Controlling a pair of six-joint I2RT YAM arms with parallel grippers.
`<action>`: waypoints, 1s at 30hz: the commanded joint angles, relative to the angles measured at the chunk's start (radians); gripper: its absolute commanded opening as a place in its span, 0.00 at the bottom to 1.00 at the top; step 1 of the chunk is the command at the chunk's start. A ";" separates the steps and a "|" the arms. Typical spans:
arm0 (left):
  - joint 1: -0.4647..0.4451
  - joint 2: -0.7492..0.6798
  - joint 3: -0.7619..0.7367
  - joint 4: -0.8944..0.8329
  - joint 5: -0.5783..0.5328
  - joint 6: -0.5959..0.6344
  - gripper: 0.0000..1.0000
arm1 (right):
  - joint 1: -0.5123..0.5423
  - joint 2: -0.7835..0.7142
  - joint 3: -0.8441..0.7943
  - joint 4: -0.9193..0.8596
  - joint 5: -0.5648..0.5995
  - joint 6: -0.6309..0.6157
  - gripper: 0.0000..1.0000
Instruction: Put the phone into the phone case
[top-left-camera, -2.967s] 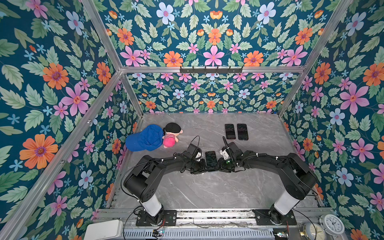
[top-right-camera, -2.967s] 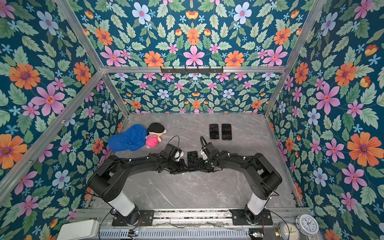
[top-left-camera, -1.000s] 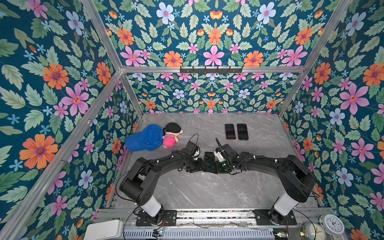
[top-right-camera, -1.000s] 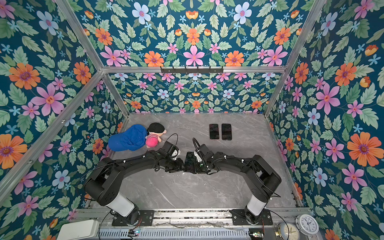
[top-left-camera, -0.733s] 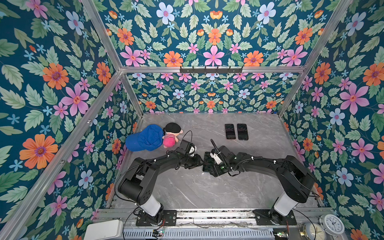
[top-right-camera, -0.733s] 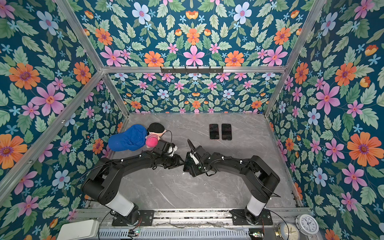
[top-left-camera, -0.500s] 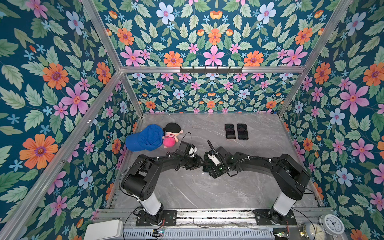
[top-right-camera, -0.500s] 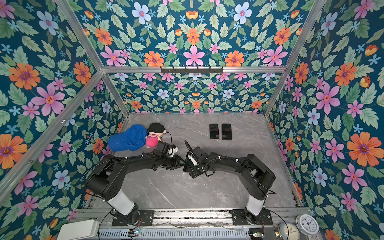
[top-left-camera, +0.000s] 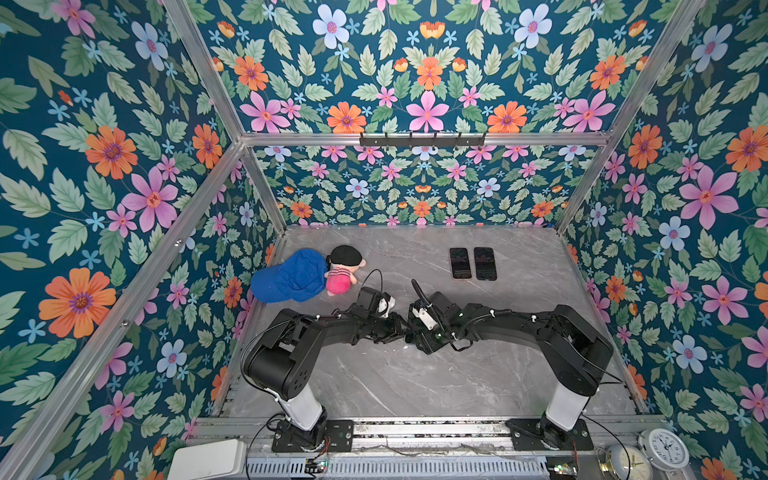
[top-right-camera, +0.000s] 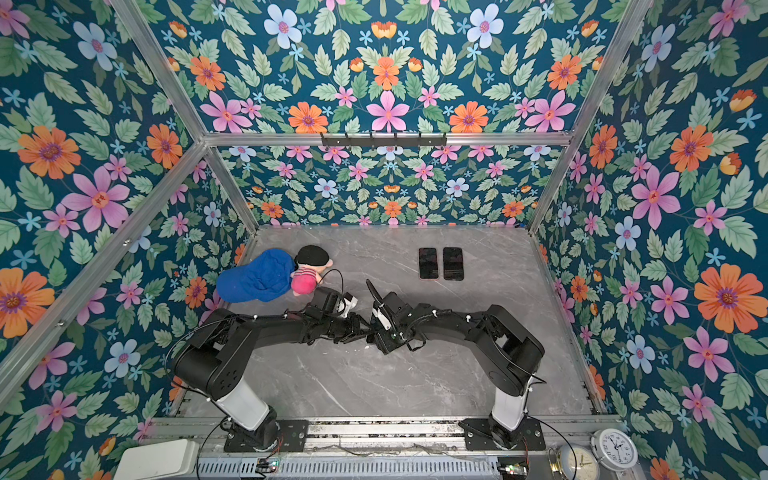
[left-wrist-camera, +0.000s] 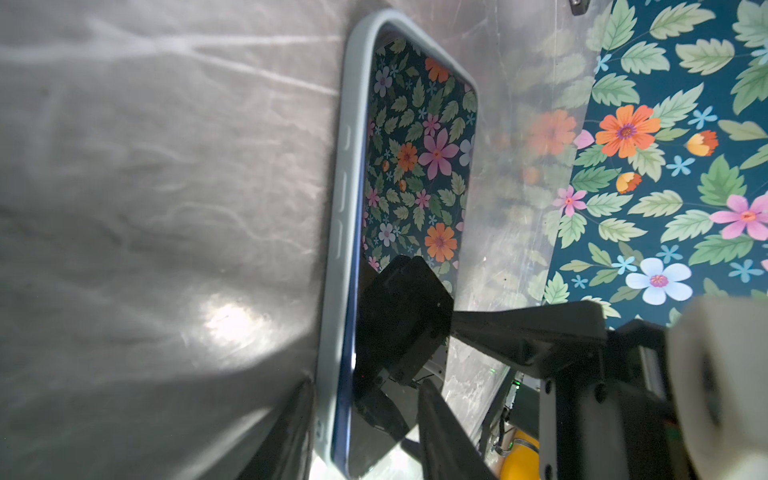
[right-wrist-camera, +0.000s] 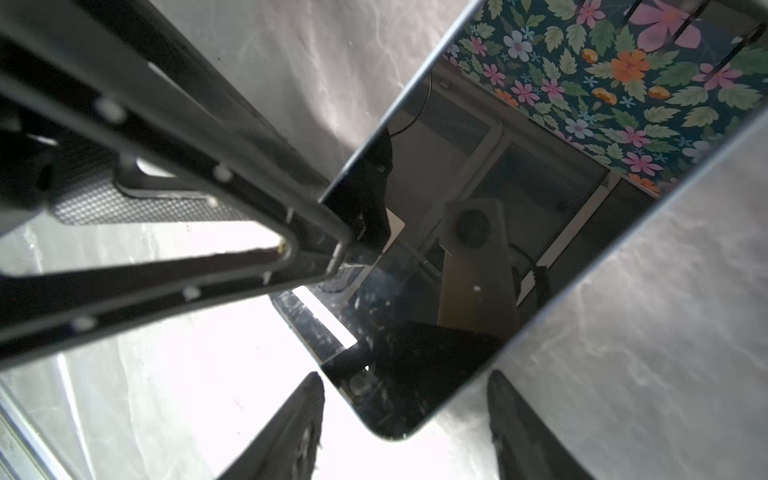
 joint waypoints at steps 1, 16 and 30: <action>-0.006 -0.002 -0.006 0.031 0.010 -0.004 0.43 | 0.001 0.009 0.006 0.005 -0.014 -0.002 0.59; -0.048 0.007 -0.022 0.064 0.004 -0.027 0.40 | 0.002 0.012 0.005 0.020 -0.026 0.013 0.43; -0.064 -0.031 -0.021 -0.048 -0.037 0.025 0.40 | 0.001 0.007 -0.017 0.036 -0.023 0.041 0.35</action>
